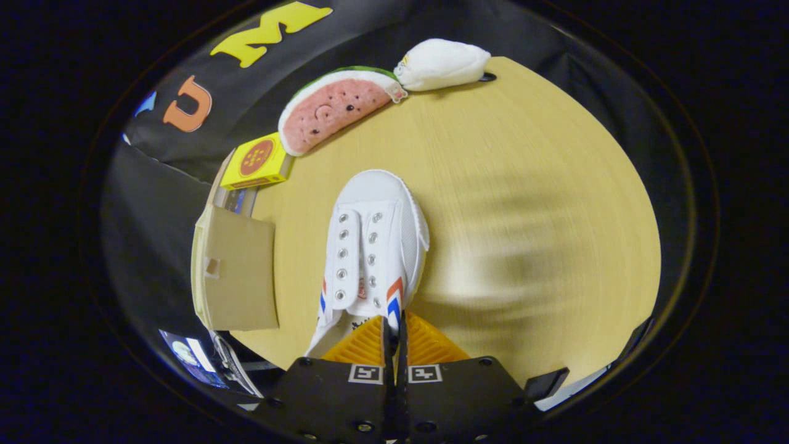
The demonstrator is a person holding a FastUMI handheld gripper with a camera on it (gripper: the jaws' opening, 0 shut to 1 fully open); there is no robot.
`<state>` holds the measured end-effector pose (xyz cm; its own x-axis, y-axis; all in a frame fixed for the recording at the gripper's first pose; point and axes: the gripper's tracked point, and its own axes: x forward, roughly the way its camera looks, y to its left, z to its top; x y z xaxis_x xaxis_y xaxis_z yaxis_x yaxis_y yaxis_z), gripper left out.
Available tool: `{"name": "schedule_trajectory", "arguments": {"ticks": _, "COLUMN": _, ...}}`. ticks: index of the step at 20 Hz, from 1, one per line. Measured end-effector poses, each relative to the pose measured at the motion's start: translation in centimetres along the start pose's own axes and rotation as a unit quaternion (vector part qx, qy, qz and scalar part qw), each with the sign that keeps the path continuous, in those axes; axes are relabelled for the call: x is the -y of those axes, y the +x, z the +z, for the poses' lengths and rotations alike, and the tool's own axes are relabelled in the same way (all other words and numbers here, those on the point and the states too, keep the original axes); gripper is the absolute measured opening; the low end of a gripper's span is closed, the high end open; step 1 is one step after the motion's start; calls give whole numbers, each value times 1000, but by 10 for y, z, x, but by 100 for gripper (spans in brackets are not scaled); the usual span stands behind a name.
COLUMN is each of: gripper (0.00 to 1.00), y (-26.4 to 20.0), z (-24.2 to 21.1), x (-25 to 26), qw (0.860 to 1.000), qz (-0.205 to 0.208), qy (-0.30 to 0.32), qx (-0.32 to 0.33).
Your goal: Open the storage box then place both shoes into the box .Put the left shoe in first, then the right shoe, with the right side of both shoes facing outward in a uniform manner.
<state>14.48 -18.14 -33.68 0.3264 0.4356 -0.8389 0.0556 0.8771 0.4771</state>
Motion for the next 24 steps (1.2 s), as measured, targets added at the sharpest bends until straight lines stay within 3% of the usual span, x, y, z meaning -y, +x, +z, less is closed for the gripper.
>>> {"name": "schedule_trajectory", "arguments": {"ticks": 7, "gripper": 0, "y": -52, "z": -3, "x": -125, "qw": 997, "qz": 9, "qy": -49, "qx": 51}}
{"name": "schedule_trajectory", "arguments": {"ticks": 16, "gripper": 0, "y": -27, "z": -29, "x": -314, "qw": 993, "qz": 34, "qy": -91, "qx": 62}}
{"name": "schedule_trajectory", "arguments": {"ticks": 20, "gripper": 0, "y": 7, "z": -33, "x": -353, "qw": 993, "qz": 9, "qy": -74, "qx": 89}}
{"name": "schedule_trajectory", "arguments": {"ticks": 24, "gripper": 0, "y": 44, "z": -32, "x": -360, "qw": 985, "qz": -55, "qy": -98, "qx": 134}}
